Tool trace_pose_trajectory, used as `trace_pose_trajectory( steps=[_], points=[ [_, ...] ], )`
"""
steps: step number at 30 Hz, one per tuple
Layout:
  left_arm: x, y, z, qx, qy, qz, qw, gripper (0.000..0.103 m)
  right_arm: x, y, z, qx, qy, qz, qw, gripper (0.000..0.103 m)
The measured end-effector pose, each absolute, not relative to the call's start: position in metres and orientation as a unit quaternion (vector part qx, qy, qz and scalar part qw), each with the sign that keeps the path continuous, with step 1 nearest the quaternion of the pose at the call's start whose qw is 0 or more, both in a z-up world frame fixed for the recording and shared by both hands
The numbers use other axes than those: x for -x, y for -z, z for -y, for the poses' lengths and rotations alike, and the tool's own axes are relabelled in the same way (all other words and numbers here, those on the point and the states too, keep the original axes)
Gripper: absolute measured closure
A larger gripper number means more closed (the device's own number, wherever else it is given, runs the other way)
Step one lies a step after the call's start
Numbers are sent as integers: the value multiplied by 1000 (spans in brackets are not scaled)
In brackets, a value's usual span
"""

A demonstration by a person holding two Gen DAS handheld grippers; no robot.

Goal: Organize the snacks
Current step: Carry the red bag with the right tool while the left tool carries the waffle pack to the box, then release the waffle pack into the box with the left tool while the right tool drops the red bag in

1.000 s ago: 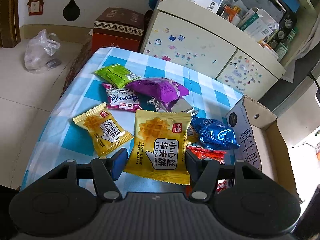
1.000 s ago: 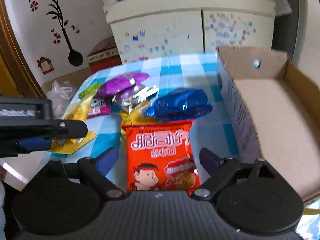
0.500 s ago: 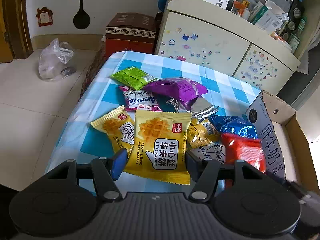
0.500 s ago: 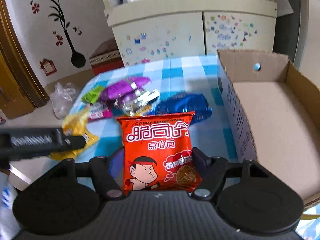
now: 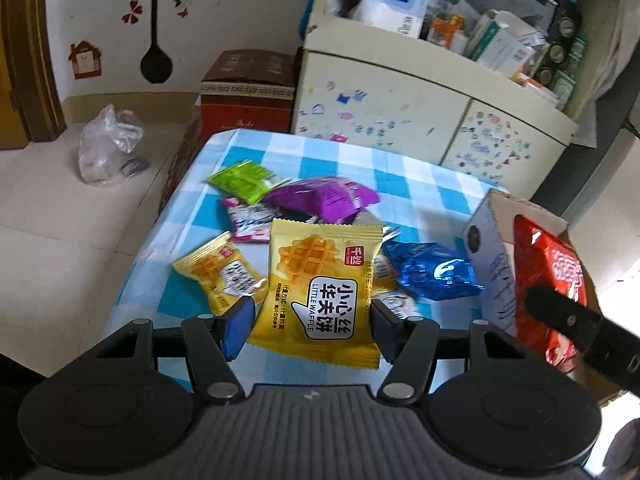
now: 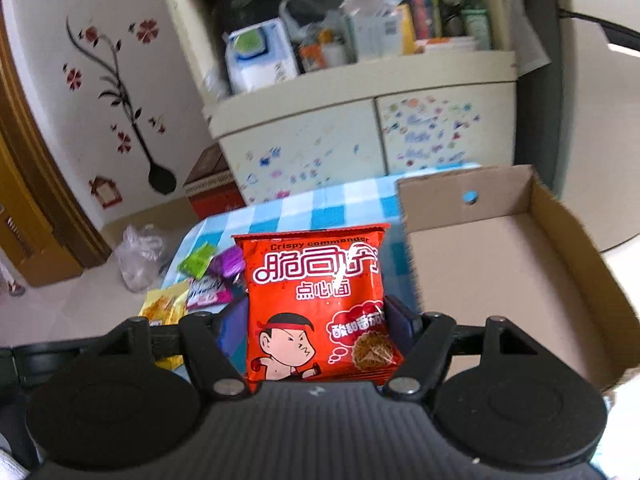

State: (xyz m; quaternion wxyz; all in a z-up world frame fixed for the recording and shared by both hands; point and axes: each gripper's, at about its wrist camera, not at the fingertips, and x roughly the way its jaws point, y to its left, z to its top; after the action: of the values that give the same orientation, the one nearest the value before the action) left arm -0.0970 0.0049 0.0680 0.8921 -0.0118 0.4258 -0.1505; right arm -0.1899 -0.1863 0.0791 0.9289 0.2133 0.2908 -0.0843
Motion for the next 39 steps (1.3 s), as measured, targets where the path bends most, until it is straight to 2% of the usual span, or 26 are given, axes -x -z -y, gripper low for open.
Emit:
trace_pose_trajectory(
  steps=[19,39],
  points=[
    [123,-99,78,-12,225,-407,885,36,231,-102,249,-243,152,-249,925,32],
    [136,-72,172,-31,312,-440,841,36,261,-88,311,-346,245,-232,876,31]
  ],
)
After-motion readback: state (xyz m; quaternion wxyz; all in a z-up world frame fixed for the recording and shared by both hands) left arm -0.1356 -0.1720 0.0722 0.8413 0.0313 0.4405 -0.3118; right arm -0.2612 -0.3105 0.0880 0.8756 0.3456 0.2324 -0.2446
